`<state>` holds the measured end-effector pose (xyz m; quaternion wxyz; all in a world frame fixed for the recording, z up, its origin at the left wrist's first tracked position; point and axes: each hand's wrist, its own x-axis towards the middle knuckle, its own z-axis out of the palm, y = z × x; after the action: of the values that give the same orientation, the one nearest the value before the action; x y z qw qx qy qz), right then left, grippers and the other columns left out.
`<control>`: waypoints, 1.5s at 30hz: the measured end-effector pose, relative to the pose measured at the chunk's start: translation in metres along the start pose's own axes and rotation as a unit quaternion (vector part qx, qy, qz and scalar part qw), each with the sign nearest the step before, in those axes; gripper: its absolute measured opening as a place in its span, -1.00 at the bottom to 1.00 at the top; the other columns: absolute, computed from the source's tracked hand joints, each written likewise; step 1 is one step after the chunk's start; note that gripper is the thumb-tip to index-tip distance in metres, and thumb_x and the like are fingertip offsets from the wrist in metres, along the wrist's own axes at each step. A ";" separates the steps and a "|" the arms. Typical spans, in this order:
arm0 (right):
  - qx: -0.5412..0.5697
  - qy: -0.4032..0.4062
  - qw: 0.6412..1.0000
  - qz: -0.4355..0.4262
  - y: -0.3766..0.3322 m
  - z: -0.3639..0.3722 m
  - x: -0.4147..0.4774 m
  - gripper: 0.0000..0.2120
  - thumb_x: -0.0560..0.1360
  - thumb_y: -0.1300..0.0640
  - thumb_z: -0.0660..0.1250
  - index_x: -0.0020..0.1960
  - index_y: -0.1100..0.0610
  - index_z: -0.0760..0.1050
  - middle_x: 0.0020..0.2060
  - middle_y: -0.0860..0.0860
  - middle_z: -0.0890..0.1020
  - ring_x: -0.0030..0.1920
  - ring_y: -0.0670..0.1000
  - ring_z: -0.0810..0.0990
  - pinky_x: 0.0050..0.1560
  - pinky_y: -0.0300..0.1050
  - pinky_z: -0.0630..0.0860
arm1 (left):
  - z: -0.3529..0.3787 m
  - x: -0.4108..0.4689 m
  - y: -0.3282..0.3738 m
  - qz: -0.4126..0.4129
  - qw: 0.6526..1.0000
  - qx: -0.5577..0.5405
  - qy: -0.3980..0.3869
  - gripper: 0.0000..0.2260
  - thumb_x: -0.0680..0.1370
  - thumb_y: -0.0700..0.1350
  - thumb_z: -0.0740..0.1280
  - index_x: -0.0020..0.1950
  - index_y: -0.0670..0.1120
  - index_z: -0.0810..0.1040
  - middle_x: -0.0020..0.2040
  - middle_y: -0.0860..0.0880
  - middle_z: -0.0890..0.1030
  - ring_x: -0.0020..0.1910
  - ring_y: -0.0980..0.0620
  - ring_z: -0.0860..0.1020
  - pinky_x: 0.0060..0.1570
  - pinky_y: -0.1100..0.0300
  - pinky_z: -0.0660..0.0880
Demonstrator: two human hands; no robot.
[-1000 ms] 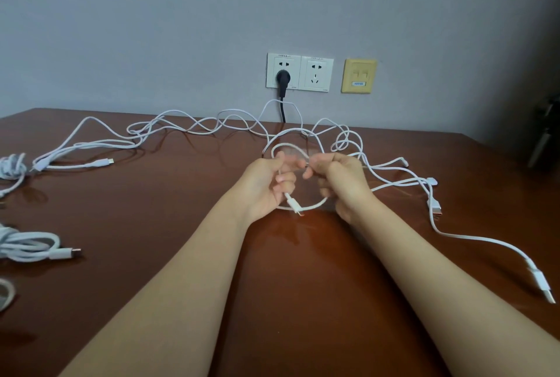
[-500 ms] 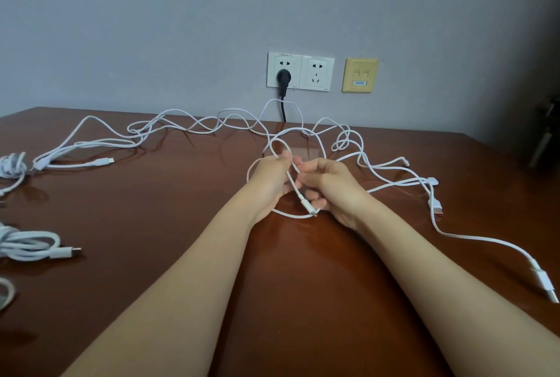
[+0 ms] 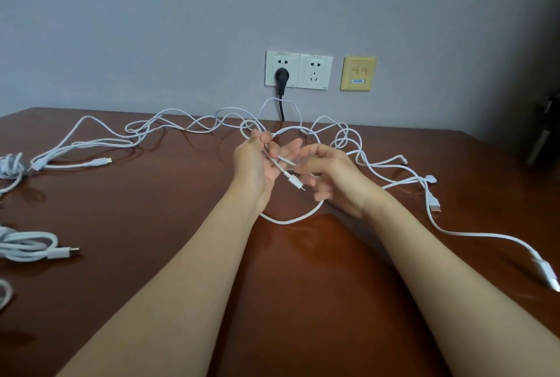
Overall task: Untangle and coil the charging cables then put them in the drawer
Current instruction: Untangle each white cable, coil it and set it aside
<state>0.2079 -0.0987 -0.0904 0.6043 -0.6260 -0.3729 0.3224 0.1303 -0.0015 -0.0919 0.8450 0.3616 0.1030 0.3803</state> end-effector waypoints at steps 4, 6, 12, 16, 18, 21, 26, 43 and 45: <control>-0.054 -0.019 0.998 0.012 -0.005 -0.003 -0.004 -0.88 0.45 0.28 0.23 -0.24 0.13 0.40 -0.59 0.00 0.34 -0.54 -0.07 0.12 -0.58 -0.31 0.13 | 0.003 -0.001 -0.001 0.005 1.000 0.015 -0.004 -0.63 0.68 -0.11 -0.08 -0.31 -0.09 0.26 -0.64 0.06 0.27 -0.65 0.12 0.34 -0.51 0.31 0.46; -0.076 -0.029 0.997 0.017 -0.006 -0.003 -0.007 -0.84 0.45 0.23 0.23 -0.31 0.13 0.44 -0.56 0.03 0.36 -0.57 -0.08 0.14 -0.55 -0.29 0.16 | 0.004 0.000 -0.002 0.004 1.000 0.006 -0.005 -0.63 0.68 -0.11 -0.08 -0.31 -0.08 0.25 -0.63 0.08 0.24 -0.67 0.13 0.23 -0.57 0.37 0.35; -0.192 -0.046 0.979 0.042 -0.015 -0.001 -0.009 -0.81 0.44 0.16 0.22 -0.33 0.18 0.42 -0.58 0.06 0.47 -0.60 -0.05 0.32 -0.53 -0.31 0.27 | 0.007 0.001 -0.001 0.008 1.000 -0.009 -0.013 -0.62 0.68 -0.07 -0.09 -0.31 -0.08 0.23 -0.63 0.10 0.21 -0.67 0.16 0.15 -0.61 0.38 0.17; -0.186 -0.055 0.980 0.047 -0.013 -0.001 -0.012 -0.67 0.45 0.18 0.24 -0.48 0.13 0.33 -0.63 0.04 0.33 -0.59 0.01 0.41 -0.39 -0.25 0.41 | 0.001 0.006 0.010 0.031 0.996 -0.082 0.021 -0.64 0.68 -0.15 -0.07 -0.32 -0.07 0.23 -0.64 0.10 0.20 -0.68 0.17 0.15 -0.63 0.38 0.19; -0.076 -0.040 0.995 0.045 -0.010 -0.008 -0.013 -0.66 0.46 0.20 0.21 -0.49 0.10 0.33 -0.64 -0.02 0.18 -0.61 0.00 0.36 -0.16 -0.11 0.53 | -0.011 0.010 0.022 0.050 0.987 -0.144 0.053 -0.64 0.63 -0.27 -0.08 -0.34 -0.06 0.22 -0.65 0.10 0.20 -0.69 0.17 0.16 -0.64 0.39 0.20; 0.039 0.001 0.999 0.034 -0.009 -0.017 -0.010 -0.74 0.55 0.18 0.17 -0.31 0.12 0.44 -0.63 -0.10 0.15 -0.61 -0.11 0.19 -0.24 -0.16 0.57 | -0.025 0.016 0.030 0.040 0.984 -0.151 0.091 -0.66 0.59 -0.30 -0.08 -0.35 -0.05 0.20 -0.66 0.09 0.19 -0.70 0.18 0.14 -0.66 0.39 0.15; -0.064 0.162 0.983 -0.052 -0.004 -0.020 -0.004 -0.83 0.56 0.24 0.25 -0.17 0.16 0.55 -0.68 -0.18 0.38 -0.62 -0.17 0.29 -0.58 -0.43 0.22 | -0.013 0.012 0.015 -0.096 0.989 0.096 0.053 -0.66 0.66 -0.19 -0.03 -0.32 -0.04 0.22 -0.65 0.10 0.22 -0.73 0.21 0.11 -0.72 0.40 0.05; -0.273 0.239 0.911 -0.196 -0.006 -0.005 -0.002 -0.73 0.34 0.26 0.48 -0.14 0.11 0.38 -0.43 -0.07 0.44 -0.50 -0.26 0.42 -0.39 -0.43 0.31 | 0.001 -0.010 0.003 -0.280 0.865 0.351 -0.222 -0.69 0.64 0.06 0.02 -0.21 -0.07 0.33 -0.40 0.01 0.39 -0.57 0.20 0.16 -0.59 0.41 0.07; -0.258 0.257 0.915 -0.172 -0.006 -0.010 0.000 -0.69 0.30 0.15 0.54 -0.19 0.09 0.39 -0.41 -0.06 0.45 -0.49 -0.25 0.42 -0.40 -0.42 0.31 | 0.000 -0.012 0.004 -0.286 0.862 0.347 -0.234 -0.80 0.63 -0.12 0.08 -0.17 -0.11 0.36 -0.38 0.01 0.45 -0.55 0.21 0.20 -0.58 0.43 0.12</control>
<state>0.2163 -0.1038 -0.0838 0.5433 -0.7474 -0.3767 -0.0658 0.1200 -0.0083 -0.0898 0.7361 0.6641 0.1264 -0.0342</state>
